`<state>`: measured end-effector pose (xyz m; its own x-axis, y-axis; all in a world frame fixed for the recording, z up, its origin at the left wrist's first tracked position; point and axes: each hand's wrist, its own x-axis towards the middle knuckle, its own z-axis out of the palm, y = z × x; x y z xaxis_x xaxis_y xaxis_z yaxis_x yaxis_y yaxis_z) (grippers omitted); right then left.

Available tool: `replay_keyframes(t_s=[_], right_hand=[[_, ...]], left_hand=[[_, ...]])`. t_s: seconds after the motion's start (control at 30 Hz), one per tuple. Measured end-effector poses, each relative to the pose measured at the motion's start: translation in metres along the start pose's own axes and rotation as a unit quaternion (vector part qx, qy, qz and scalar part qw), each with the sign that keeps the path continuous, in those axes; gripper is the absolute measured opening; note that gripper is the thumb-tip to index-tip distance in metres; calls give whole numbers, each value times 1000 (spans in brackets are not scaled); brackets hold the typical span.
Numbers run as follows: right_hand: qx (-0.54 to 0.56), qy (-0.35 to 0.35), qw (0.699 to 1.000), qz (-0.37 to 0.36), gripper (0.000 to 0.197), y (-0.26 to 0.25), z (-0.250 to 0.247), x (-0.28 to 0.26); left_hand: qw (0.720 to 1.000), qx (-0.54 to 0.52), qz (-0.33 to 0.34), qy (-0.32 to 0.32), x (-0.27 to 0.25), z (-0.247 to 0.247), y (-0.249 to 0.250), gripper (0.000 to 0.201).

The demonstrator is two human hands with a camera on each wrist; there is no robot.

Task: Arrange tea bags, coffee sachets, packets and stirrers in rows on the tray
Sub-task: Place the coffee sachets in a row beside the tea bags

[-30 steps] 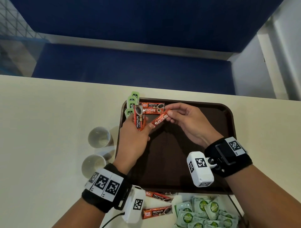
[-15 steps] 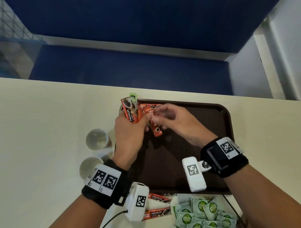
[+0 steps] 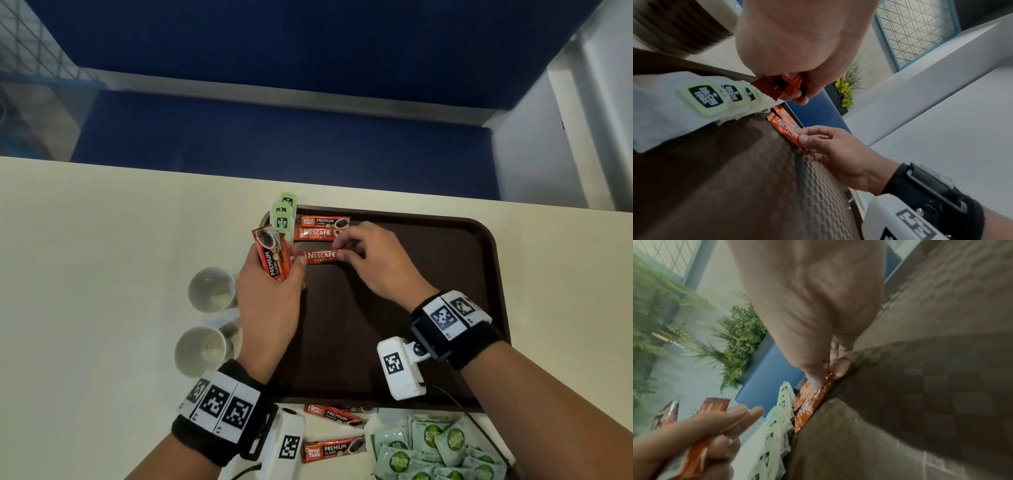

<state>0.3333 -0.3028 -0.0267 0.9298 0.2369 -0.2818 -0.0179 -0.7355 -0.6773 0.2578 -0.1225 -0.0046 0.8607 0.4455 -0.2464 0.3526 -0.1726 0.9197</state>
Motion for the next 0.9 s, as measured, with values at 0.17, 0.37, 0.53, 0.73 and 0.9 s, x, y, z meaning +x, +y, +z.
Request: replay_keyframes(t_s=[0.17,0.37,0.53,0.73,0.9], right_hand=[[-73,54,995,-29,20,1,15,1],[-182,71,976,-92,21,-6,22,-6],[-185,99,974,-81,19,-8,28,-1],[-198,96,973,-69,20,-11,25,3],[-209,91,971,-70,20,-9,21,3]], left_hand=[[1000,-2,2,-6,-2,-1,-2,25],[1000,-10,-2,-7,-8,-3,-2,24],[1000,-7,-11,-12,-9,-5,-6,25],[999,-13,-14,-30,-8,-4,-5,26],[999,-5,-11,-38,-5,-4,-2,29]])
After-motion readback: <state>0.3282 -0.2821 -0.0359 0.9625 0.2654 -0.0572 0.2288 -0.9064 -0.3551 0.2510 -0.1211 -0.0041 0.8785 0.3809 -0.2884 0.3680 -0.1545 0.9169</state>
